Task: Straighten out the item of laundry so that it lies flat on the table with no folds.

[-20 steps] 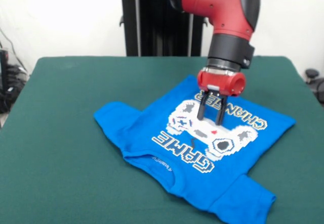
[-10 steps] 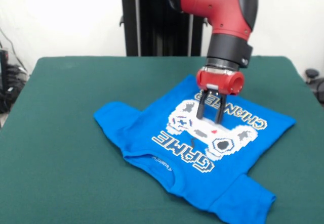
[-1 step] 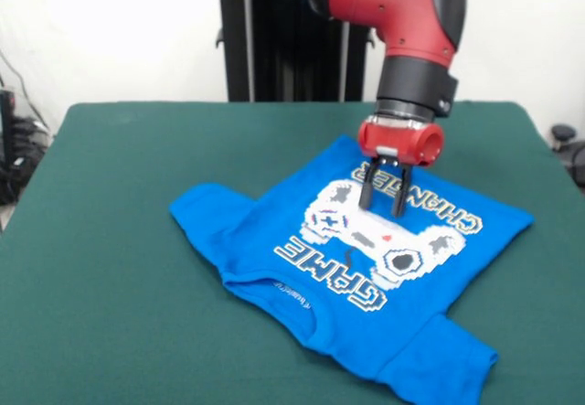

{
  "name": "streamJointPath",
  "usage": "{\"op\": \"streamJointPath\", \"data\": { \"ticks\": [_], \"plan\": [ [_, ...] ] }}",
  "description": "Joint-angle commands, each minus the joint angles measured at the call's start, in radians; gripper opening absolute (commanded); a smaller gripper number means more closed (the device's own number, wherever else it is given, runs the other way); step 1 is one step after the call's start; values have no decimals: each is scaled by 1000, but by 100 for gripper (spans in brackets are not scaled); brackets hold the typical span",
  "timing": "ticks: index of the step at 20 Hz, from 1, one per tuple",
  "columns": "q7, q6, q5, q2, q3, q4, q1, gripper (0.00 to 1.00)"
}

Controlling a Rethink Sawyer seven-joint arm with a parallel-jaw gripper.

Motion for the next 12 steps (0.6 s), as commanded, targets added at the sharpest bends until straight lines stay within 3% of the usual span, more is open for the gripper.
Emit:
{"op": "streamJointPath", "data": {
  "ticks": [1, 12],
  "plan": [
    [283, -34, -19, 8, 132, 58, -8, 100],
    [281, -48, -13, 6, 138, 76, -9, 100]
  ]
}}
